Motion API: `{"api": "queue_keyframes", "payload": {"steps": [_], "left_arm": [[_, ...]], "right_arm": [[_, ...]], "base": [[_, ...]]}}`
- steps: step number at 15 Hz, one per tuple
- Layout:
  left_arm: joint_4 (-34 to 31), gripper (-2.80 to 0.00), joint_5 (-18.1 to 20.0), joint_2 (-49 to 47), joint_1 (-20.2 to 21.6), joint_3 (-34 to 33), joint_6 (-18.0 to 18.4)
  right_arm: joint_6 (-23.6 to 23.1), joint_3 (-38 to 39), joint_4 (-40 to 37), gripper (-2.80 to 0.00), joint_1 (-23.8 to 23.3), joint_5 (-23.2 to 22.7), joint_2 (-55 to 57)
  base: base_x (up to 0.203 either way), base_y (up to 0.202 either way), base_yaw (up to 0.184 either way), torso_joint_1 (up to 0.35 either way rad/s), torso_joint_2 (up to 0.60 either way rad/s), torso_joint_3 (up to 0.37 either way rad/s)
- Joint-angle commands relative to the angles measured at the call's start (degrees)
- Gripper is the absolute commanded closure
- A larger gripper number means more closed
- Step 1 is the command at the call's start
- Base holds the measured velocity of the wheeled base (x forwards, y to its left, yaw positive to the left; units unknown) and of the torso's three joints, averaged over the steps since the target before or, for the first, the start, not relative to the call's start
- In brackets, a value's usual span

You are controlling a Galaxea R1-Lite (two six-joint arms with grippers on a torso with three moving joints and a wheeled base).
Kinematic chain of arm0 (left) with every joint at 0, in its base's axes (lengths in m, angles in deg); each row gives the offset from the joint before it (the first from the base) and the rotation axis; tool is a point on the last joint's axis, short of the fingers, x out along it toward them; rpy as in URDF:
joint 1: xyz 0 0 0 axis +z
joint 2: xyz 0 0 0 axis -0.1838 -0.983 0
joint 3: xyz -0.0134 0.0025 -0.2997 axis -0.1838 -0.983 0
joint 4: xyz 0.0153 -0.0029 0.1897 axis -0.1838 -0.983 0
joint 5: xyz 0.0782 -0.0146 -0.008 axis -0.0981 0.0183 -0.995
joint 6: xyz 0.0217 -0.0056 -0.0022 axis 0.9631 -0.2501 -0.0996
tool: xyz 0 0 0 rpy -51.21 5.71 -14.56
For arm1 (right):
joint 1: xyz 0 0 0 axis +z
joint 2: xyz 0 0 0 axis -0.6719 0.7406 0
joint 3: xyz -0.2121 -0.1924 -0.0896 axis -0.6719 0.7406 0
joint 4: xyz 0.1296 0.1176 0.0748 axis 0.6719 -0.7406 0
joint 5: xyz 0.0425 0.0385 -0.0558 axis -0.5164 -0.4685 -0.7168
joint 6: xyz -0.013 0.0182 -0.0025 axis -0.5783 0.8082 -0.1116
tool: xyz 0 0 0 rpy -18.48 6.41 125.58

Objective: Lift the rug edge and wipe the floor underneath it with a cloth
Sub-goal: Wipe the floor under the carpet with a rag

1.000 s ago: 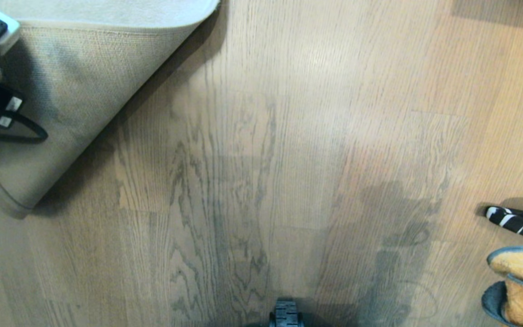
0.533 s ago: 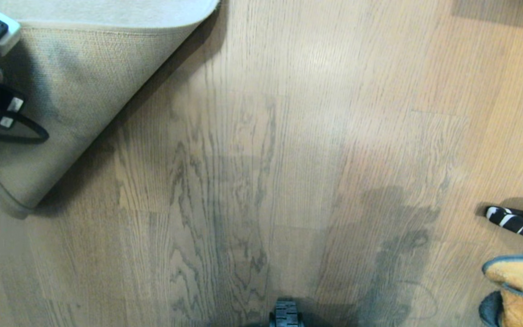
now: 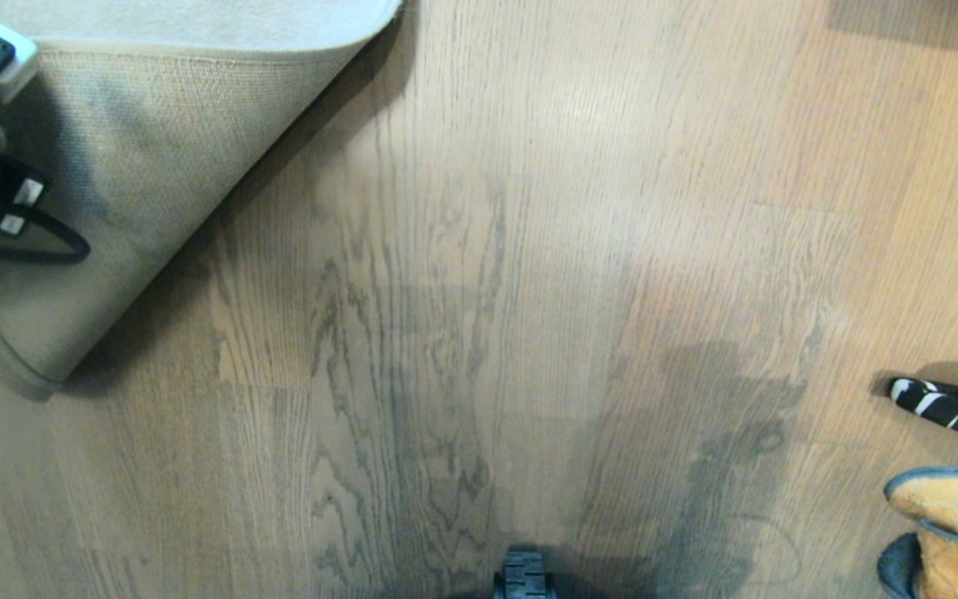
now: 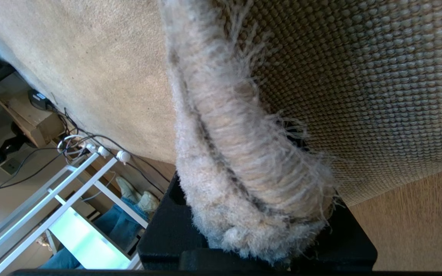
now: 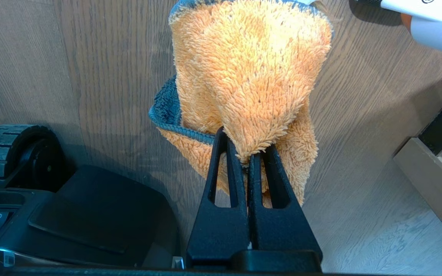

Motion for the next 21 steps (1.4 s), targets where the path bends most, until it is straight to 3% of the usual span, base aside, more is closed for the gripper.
{"api": "queue_keyframes", "payload": {"steps": [1,21], "left_arm": [[0.04,0.00,-0.18,0.08,-0.14,-0.17,0.18],[0.13,0.00,-0.88,0.08,0.03,0.23,-1.13]], "right_arm": [[0.01,0.00,0.06,0.00,0.00,-0.05,0.16],[-0.06,0.00,0.06,0.00,0.09,-0.05,0.16]], "base": [[0.000,0.000,0.000,0.000,0.00,0.000],[0.000,0.000,0.000,0.000,0.00,0.000]]}}
